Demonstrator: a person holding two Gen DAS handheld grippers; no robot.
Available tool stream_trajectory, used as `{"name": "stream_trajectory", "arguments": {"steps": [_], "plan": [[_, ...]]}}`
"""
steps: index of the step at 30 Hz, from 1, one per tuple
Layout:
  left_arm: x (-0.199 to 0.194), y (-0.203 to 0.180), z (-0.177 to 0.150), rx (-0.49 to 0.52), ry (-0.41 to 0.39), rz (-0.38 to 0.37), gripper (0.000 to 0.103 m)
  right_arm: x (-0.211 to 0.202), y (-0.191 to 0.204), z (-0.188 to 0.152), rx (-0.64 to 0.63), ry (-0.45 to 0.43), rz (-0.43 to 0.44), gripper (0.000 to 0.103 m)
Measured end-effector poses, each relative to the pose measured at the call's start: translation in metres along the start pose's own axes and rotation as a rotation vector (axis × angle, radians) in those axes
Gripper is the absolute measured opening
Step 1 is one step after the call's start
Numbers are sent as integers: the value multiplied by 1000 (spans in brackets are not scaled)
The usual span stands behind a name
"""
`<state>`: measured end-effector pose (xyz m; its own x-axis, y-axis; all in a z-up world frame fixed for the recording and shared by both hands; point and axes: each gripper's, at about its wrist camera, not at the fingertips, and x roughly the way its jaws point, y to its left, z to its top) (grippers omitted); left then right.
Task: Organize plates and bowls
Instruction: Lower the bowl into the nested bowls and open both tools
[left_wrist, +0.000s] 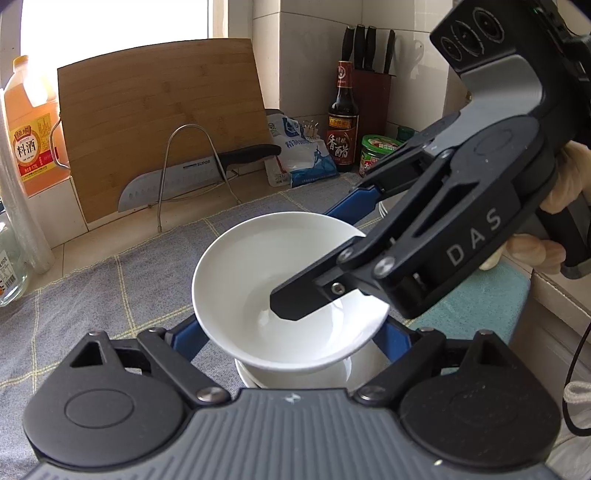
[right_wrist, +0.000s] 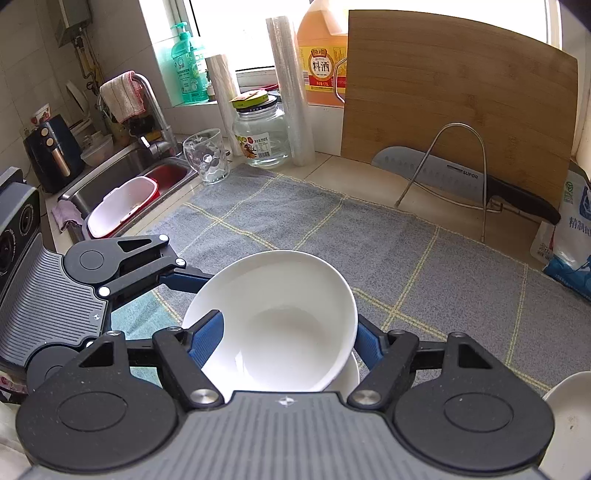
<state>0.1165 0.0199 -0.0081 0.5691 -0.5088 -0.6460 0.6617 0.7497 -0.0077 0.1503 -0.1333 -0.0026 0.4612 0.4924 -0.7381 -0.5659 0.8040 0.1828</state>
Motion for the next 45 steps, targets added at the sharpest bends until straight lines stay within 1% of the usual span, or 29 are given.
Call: {"name": "stream_trajectory", "arguments": {"steps": [12, 20, 30, 37, 43, 45], "plan": [[6, -3, -3, -19, 37, -31, 92, 8, -9, -14, 37, 30, 8, 80], [10, -4, -6, -22, 61, -38, 92, 14, -8, -20, 26, 46, 0, 80], [12, -6, -6, -8, 62, -36, 93, 18, -9, -24, 22, 49, -8, 80], [13, -6, -7, -2, 60, -35, 95, 18, -10, -24, 22, 47, -8, 80], [12, -6, -8, -7, 61, -40, 96, 18, -9, -27, 21, 47, -7, 90], [10, -6, -8, -5, 60, -43, 96, 17, -7, -28, 17, 41, -5, 97]]}}
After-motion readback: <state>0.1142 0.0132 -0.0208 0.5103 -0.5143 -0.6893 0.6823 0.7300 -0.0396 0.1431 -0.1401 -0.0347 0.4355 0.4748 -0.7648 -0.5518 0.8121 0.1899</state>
